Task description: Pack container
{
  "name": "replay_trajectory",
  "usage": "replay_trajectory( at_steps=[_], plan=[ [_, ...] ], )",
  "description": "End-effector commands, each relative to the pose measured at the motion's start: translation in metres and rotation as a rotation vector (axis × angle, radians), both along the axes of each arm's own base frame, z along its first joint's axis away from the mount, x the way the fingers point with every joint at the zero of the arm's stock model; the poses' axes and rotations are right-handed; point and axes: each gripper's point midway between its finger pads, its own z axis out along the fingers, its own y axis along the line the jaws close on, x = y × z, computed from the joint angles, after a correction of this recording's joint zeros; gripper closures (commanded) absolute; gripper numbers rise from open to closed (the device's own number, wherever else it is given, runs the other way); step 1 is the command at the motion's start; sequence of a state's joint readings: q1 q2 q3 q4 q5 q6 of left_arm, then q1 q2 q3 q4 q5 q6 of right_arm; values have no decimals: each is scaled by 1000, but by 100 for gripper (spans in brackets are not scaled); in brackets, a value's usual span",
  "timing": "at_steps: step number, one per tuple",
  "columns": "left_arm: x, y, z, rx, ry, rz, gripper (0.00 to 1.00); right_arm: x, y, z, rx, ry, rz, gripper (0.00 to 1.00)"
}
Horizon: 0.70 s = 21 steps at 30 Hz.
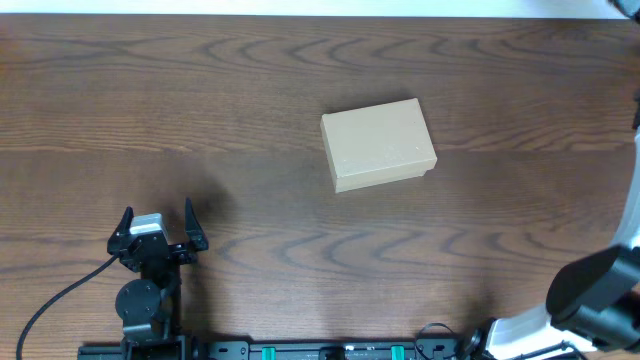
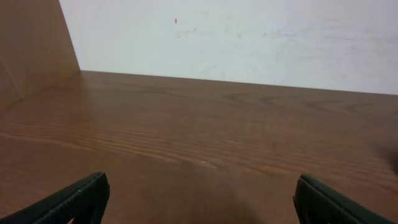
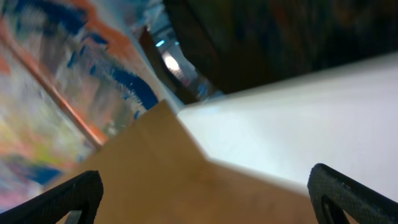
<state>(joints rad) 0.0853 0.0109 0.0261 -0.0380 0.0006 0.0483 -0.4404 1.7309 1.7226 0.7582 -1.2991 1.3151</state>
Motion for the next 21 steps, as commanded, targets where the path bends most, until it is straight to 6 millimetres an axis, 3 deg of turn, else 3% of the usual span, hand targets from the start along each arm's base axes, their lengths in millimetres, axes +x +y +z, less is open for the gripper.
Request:
replay_trajectory(
  at_steps=[1, 4, 6, 16, 21],
  plan=[
    [-1, 2, -18, -15, 51, 11, 5, -44, 36, 75, -257, -604, -188, 1],
    [-1, 2, -18, -15, 51, 11, 5, -71, 64, 89, -434, -870, -206, 1],
    [-1, 2, -18, -15, 51, 11, 5, -82, 76, 95, -471, -922, -208, 1],
    [-1, 2, -18, -15, 51, 11, 5, -119, 98, 104, -486, -889, -186, 1],
    [-1, 2, -18, -15, 51, 11, 5, -140, 108, 95, -536, -941, -233, 1]
  ],
)
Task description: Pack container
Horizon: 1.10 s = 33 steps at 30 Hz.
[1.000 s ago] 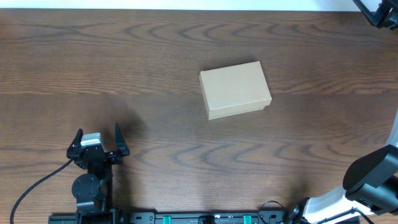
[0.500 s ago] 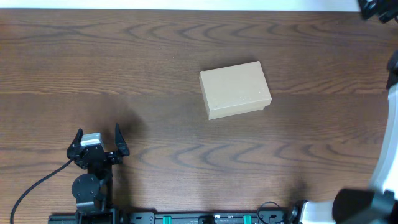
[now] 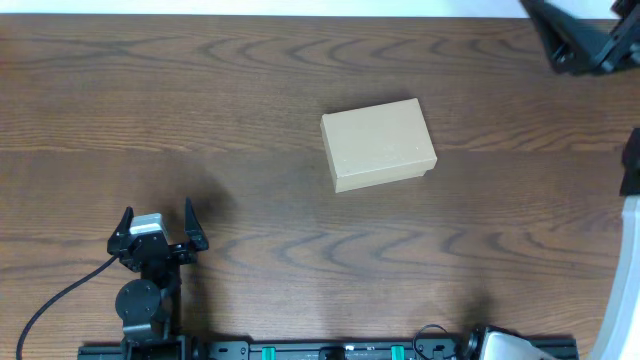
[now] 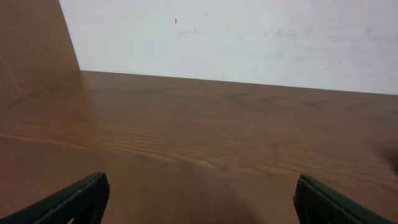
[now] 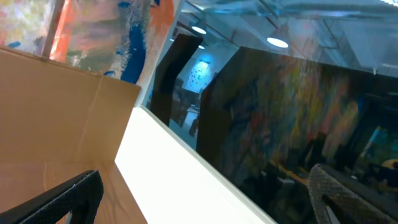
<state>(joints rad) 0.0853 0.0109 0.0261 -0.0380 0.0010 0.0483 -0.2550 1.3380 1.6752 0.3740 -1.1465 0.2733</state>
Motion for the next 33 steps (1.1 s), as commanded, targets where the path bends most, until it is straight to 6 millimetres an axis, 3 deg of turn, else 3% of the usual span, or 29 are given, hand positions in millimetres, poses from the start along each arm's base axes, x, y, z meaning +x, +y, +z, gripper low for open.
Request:
replay_trajectory(
  at_steps=[1, 6, 20, 27, 33],
  plan=[
    [-1, 2, -18, -15, 51, 12, 5, -26, 10, 2, -51, -149, -70, 1],
    [-1, 2, -18, -15, 51, 12, 5, -40, 13, -29, -31, -196, -180, 1],
    [-1, 2, -18, -15, 51, 11, 5, -45, -25, -134, 202, -40, -519, 1],
    [-1, 2, -18, -15, 51, 11, 5, -66, -41, -165, 297, -111, -614, 1],
    [-1, 2, -18, -15, 51, 11, 5, -73, -56, -197, 409, -75, -662, 1]
  ],
)
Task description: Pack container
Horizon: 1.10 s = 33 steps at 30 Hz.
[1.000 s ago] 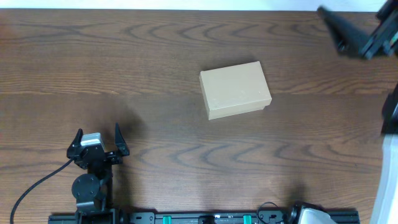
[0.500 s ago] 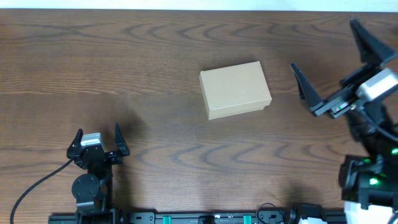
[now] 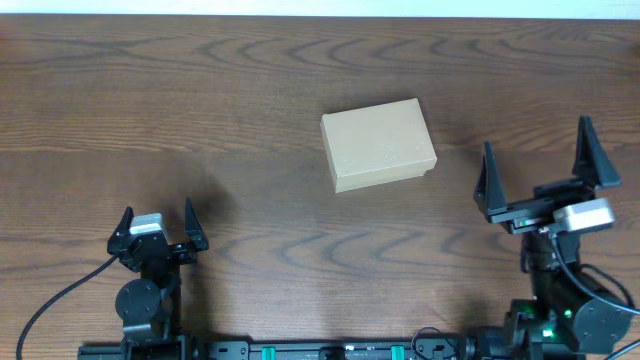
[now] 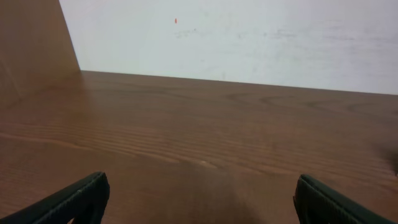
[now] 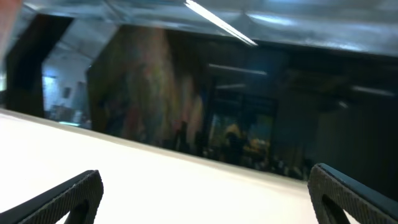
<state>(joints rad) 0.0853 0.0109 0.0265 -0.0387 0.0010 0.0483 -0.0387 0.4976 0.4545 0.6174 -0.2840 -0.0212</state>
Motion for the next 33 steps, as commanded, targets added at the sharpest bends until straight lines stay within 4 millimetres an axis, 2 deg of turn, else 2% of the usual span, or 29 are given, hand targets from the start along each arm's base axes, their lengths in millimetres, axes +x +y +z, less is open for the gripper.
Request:
replay_trajectory(
  at_steps=[1, 9, 18, 26, 33],
  plan=[
    [-1, 2, -18, -15, 51, 11, 5, -1, -18, -17, 141, 17, -52, 1],
    [-1, 2, -18, -15, 51, 11, 5, -14, -27, -55, 210, 2, -89, 1],
    [-1, 2, -18, -15, 51, 11, 5, -15, -29, -79, 259, 26, -104, 1],
    [-1, 2, -18, -15, 51, 11, 5, -14, -35, -96, 282, 45, -142, 1],
    [-1, 2, -18, -15, 51, 12, 5, -19, -42, -98, 305, 19, -169, 1]
  ],
)
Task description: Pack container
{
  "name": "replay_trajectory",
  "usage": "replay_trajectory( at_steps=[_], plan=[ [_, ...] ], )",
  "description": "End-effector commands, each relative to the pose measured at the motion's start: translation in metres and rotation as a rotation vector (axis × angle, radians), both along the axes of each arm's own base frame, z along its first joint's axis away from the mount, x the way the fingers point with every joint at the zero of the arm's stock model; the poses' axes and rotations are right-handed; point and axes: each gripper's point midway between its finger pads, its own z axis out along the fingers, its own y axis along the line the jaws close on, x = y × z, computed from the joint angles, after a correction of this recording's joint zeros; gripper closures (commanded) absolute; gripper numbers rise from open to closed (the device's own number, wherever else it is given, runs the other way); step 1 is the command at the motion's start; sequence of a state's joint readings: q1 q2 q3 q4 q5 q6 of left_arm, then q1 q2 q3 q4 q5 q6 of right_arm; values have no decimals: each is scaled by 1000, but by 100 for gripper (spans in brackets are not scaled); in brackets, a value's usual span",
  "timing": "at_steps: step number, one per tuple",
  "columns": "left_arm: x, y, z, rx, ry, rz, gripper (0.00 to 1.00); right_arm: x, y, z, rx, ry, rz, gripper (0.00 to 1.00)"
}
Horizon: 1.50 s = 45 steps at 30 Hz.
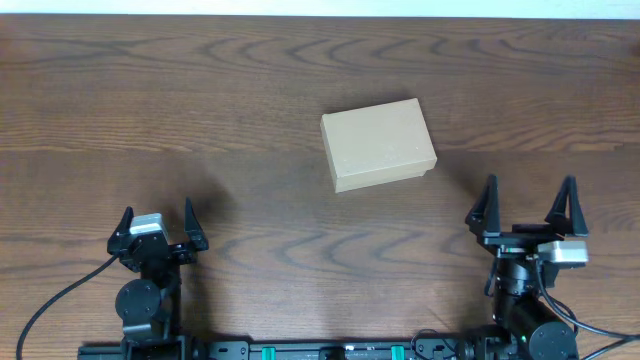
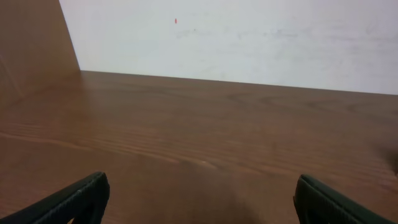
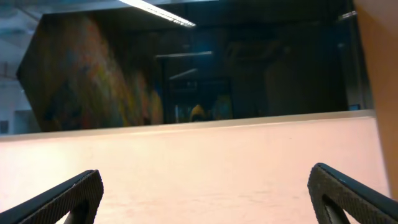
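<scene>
A closed tan cardboard box lies on the wooden table, a little right of centre and slightly turned. My left gripper rests open near the front left edge, well to the box's lower left; its wrist view shows only bare table between its fingers. My right gripper stands open near the front right edge, below and right of the box. Its wrist view shows a pale surface and a dark window beyond, with nothing between the fingers.
A white wall runs along the far edge of the table in the left wrist view, and a brown panel stands at its left. Both arm bases sit at the front edge.
My right gripper has come nearer the front edge, from right of the box to lower right of it. Its view has levelled onto a pale surface. The left arm and box are unchanged.
At first my right arm was at the far right edge of the overhead view, gripper unseen. Then its open gripper was at the top right corner. Later it stood right of the box, and now sits near the front right edge. The left gripper and box never moved.
</scene>
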<state>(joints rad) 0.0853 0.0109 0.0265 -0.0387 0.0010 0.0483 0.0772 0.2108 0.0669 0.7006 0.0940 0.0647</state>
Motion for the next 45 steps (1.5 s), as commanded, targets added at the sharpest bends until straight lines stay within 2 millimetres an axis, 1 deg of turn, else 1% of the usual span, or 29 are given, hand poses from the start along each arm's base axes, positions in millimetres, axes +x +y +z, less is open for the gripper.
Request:
replay_trajectory(
  at_steps=[1, 7, 12, 14, 19, 27, 33, 36, 45],
  plan=[
    [-1, 2, -18, -15, 51, 12, 5, -5, -4, 0, 31, -24, -13, 1],
    [-1, 2, -18, -15, 51, 11, 5, -13, -5, -1, 34, -73, -13, 1],
    [-1, 2, -18, -15, 51, 12, 5, -15, -6, 0, 29, -80, -19, 1],
    [-1, 2, -18, -15, 51, 12, 5, -13, -7, -3, 27, -67, -28, 1],
    [-1, 2, -18, -15, 51, 11, 5, 2, -8, -28, 8, 55, -32, 1],
    [-1, 2, -18, -15, 51, 11, 5, 24, -7, -90, -9, 325, -35, 1],
    [-1, 2, -18, -15, 51, 11, 5, 30, -7, -132, -20, 499, -35, 1],
    [-1, 2, -18, -15, 51, 11, 5, 29, -7, -145, -22, 547, -37, 1],
    [-1, 2, -18, -15, 51, 11, 5, 25, -7, -163, -30, 616, -10, 1]
  ],
)
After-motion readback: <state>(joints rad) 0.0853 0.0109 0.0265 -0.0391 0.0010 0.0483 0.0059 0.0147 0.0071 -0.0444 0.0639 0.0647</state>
